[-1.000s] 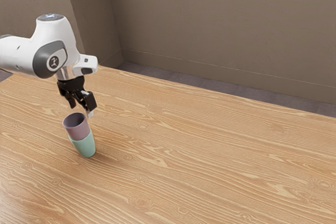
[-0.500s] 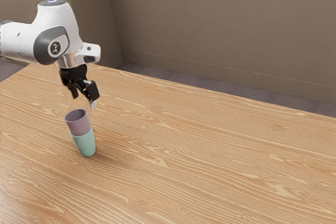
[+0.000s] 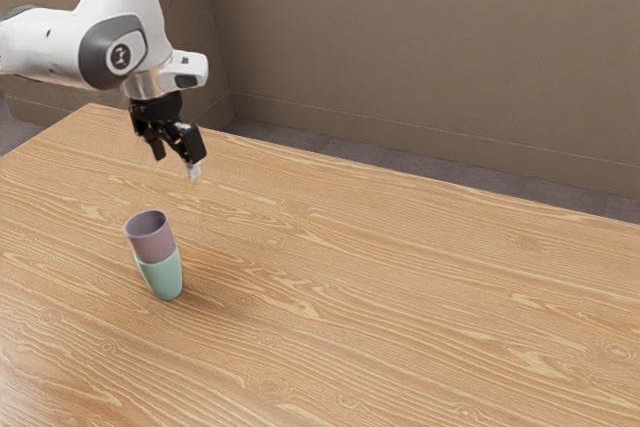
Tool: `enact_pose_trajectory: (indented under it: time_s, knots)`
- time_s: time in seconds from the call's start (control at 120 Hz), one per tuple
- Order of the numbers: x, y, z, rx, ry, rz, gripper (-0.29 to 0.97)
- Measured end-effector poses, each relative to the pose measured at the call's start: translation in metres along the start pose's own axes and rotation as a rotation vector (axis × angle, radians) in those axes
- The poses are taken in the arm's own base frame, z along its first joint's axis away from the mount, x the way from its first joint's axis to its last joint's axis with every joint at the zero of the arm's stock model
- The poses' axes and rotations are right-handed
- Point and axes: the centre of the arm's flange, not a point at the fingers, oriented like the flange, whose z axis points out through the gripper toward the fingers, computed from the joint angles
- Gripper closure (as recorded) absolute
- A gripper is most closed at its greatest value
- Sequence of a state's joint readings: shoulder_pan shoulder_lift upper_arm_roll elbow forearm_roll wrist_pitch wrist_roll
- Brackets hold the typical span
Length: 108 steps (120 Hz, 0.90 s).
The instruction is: Place the left cup onto the right cup
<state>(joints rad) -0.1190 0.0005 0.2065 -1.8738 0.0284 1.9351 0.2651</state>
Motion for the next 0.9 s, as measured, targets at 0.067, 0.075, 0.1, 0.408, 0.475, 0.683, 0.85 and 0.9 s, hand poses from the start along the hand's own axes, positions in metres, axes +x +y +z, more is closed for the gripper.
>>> enact_pose_trajectory:
  time_s: [0.067,0.075,0.1,0.408,0.475,0.683,0.85,0.9]
  knots:
    - [0.005,0.000,-0.006,0.000,0.007,0.001,0.00]
    - [0.006,0.001,-0.007,0.000,0.008,0.001,0.00]
    - [0.008,0.001,-0.009,0.000,0.009,0.001,0.00]
    - [0.039,0.009,-0.041,-0.013,0.029,0.010,0.00]
    - [0.041,0.009,-0.049,-0.018,0.032,0.009,0.00]
    - [0.042,0.016,-0.067,-0.038,0.031,0.015,0.00]
    - [0.040,0.017,-0.068,-0.053,0.019,0.011,0.00]
    - [0.039,0.017,-0.068,-0.054,0.017,0.010,0.00]
